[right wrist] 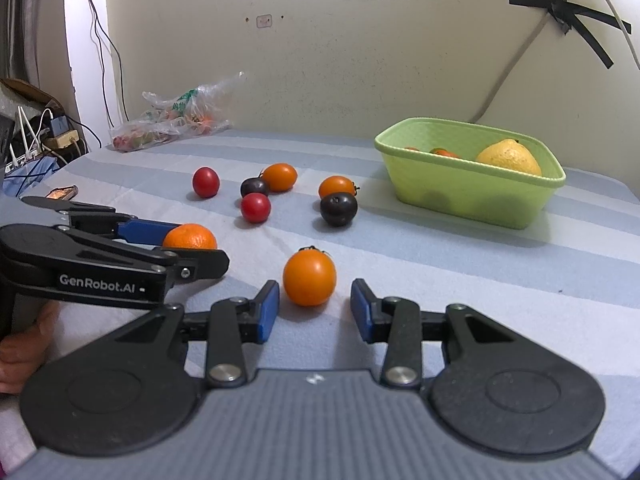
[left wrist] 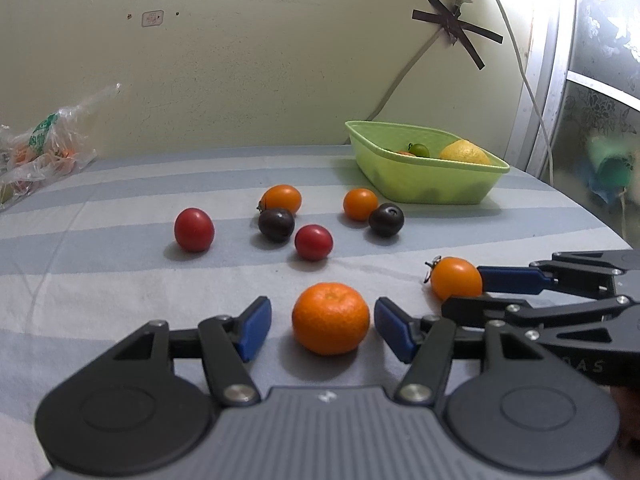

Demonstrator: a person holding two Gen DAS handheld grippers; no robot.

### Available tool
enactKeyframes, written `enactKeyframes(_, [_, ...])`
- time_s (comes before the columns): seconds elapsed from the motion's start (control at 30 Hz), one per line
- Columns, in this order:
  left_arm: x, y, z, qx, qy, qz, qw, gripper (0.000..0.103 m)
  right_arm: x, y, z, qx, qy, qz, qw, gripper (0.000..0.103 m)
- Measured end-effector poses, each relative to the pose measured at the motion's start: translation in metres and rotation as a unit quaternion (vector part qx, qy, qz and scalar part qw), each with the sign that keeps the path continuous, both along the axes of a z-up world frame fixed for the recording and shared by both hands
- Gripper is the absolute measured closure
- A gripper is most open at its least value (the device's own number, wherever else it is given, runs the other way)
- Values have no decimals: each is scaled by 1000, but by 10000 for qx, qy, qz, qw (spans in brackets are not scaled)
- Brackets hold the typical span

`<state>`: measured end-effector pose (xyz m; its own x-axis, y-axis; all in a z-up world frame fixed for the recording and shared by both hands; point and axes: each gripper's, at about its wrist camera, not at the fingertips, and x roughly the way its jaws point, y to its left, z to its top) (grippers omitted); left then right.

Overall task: Organize fruits
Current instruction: 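Carry the mandarin in the left gripper while the right gripper carries the cherry tomato to the basket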

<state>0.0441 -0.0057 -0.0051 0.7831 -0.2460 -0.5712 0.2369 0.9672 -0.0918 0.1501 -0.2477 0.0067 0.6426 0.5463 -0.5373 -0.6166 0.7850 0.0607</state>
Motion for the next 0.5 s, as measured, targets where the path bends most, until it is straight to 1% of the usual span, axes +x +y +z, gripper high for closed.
enactKeyframes(0.27, [-2,6,1,-214,-17,-46,9998,45,-1,1,0,-55,-38,-15,10000,60])
enactKeyframes(0.4, [-2,8,1,-242,-30,-86,9997,46,-1,1,0,-55,-41,-18,10000,60])
enactKeyframes(0.5, [-3,6,1,-233,-53,-123,9996,50,-2,2,0,-56,-48,-18,10000,60])
